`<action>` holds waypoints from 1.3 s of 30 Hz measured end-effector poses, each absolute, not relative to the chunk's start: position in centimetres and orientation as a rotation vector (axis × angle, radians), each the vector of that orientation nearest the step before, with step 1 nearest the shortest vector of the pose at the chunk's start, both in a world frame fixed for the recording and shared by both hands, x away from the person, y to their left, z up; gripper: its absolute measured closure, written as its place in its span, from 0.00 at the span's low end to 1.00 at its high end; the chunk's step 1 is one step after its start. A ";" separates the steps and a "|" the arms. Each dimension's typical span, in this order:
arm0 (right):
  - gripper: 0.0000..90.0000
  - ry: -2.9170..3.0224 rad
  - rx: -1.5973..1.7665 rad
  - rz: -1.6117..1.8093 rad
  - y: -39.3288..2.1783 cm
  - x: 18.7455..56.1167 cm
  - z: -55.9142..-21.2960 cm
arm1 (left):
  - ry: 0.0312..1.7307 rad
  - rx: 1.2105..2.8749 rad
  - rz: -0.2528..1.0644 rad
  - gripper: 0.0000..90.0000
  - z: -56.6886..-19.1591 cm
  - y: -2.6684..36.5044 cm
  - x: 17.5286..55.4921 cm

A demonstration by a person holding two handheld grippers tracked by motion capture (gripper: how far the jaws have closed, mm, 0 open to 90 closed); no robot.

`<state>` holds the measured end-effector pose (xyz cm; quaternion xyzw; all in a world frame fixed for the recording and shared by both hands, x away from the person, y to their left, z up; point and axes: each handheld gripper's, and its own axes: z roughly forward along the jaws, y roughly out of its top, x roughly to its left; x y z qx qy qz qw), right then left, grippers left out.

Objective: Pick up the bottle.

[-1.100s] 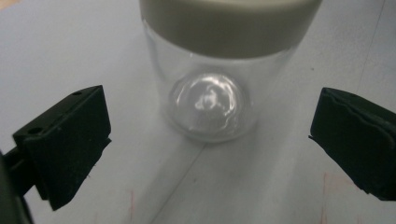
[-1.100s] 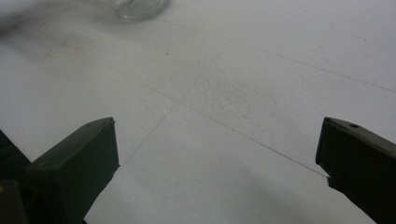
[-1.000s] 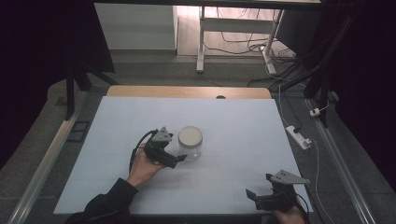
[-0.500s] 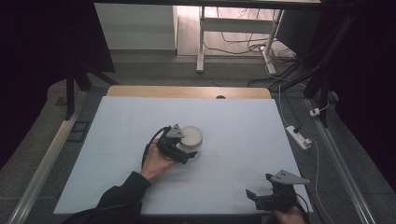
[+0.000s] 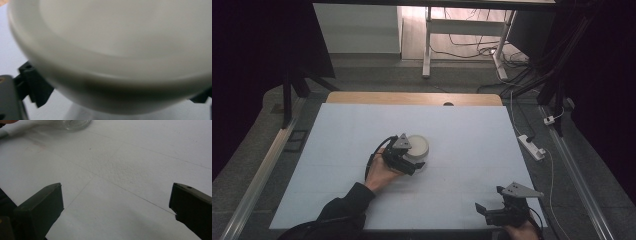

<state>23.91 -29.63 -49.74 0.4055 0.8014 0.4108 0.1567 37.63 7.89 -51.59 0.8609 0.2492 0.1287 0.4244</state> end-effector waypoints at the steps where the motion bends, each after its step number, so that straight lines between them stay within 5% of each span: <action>1: 0.00 2.294 1.160 1.176 -29.6 23.9 -49.7 | 0.621 2.153 0.327 0.07 -51.6 7.9 37.6; 39: 0.00 2.292 1.160 1.180 -29.7 23.9 -49.7 | 0.630 2.131 0.288 0.08 -49.7 8.7 36.7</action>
